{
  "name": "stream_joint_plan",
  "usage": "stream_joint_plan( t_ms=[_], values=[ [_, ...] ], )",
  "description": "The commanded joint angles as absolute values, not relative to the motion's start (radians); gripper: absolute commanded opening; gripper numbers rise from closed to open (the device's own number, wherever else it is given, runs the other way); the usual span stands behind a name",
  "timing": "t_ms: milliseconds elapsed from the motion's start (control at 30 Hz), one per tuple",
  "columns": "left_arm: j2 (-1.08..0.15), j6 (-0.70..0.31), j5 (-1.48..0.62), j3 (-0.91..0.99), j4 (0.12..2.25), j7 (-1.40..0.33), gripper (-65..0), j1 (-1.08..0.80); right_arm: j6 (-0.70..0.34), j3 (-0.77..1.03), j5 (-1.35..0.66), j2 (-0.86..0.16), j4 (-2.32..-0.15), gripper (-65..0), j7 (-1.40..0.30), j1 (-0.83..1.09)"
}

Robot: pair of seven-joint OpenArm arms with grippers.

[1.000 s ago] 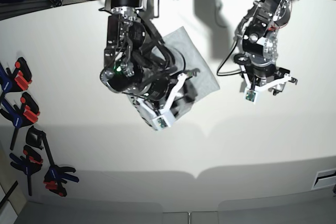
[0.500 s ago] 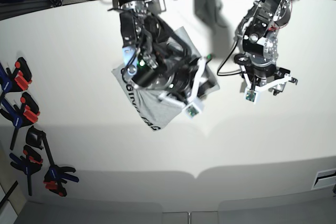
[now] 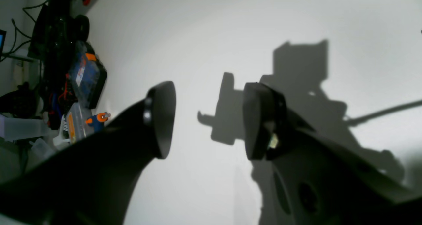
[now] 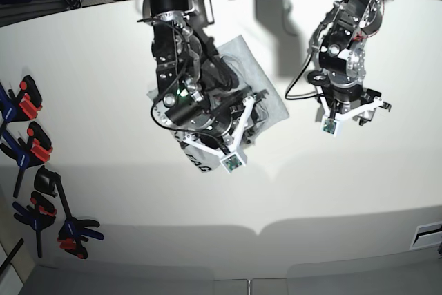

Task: Fold the T-shirt properly

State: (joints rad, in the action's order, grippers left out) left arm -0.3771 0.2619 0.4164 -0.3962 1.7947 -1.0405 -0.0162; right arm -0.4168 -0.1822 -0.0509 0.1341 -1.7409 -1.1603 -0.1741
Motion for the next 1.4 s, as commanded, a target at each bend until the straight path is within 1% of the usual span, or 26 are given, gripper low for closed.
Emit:
stream_joint_plan(
  t_ms=[0, 200, 333, 433, 467, 500, 567, 733, 967, 1033, 1133, 1300, 1333, 1367],
  values=[
    [-0.383, 0.281, 0.436, -0.392, 1.814, -1.024, -34.2, -0.002, -0.410, -0.184, -0.050, 0.138, -1.751, -46.6, -1.121, -0.196],
    [-0.383, 0.281, 0.436, -0.392, 1.814, -1.024, -34.2, -0.002, -0.320, -0.184, 0.041, 0.157, -1.633, -46.6, -1.063, -0.200],
    [-0.383, 0.281, 0.436, -0.392, 1.814, -1.024, -34.2, -0.002, -0.311, -0.188, 0.073, 0.157, -1.516, -46.6, -0.994, -0.200],
    [-0.383, 0.280, 0.436, -0.392, 1.814, -1.024, -34.2, -0.002, -0.294, -0.210, 0.076, 0.157, -1.468, -46.7, -0.956, -0.200],
    [-0.383, 0.281, 0.436, -0.392, 1.814, -1.024, -34.3, -0.002, -0.275, -0.216, 0.076, 0.157, -1.461, -48.0, -0.949, -0.200],
    [-0.383, 0.280, 0.436, -0.392, 1.814, -1.024, -34.2, -0.002, -0.262, -0.223, 0.076, 0.157, -1.461, -52.1, -0.946, -0.200],
    [-0.383, 0.281, 0.436, -0.392, 1.814, -1.019, -34.2, -0.002, -0.261, -0.239, 0.076, 0.157, -1.461, -65.0, -0.946, -0.204],
    [-0.383, 0.280, 0.436, -0.392, 1.814, -1.003, -34.3, -0.002, -0.262, -0.335, 0.076, 0.157, -1.485, -65.0, -0.946, -0.208],
    [-0.383, 0.280, 0.436, -0.392, 1.814, -0.999, -34.3, -0.002, -0.261, -0.561, 0.076, 0.157, -1.501, -65.0, -0.964, -0.208],
    [-0.383, 0.280, 0.436, -0.392, 1.814, -0.999, -34.2, -0.002, -0.244, -0.603, 0.076, 0.157, -1.501, -65.0, -0.960, -0.208],
    [-0.383, 0.280, 0.436, -0.392, 1.814, -1.002, -34.2, -0.002, -0.210, -0.622, 0.076, 0.157, -1.501, -65.0, -0.938, -0.208],
    [-0.383, 0.281, 0.436, -0.392, 1.814, -1.002, -34.2, -0.002, -0.209, -0.622, 0.076, 0.157, -1.501, -65.0, -0.974, -0.208],
    [-0.383, 0.280, 0.436, -0.392, 1.814, -1.002, -34.2, -0.002, -0.209, -0.622, 0.076, 0.157, -1.501, -62.1, -0.987, -0.208],
    [-0.383, 0.280, 0.436, -0.392, 1.814, -1.002, -34.2, -0.002, -0.209, -0.622, 0.075, 0.157, -1.502, -55.9, -1.004, -0.208]
  ],
)
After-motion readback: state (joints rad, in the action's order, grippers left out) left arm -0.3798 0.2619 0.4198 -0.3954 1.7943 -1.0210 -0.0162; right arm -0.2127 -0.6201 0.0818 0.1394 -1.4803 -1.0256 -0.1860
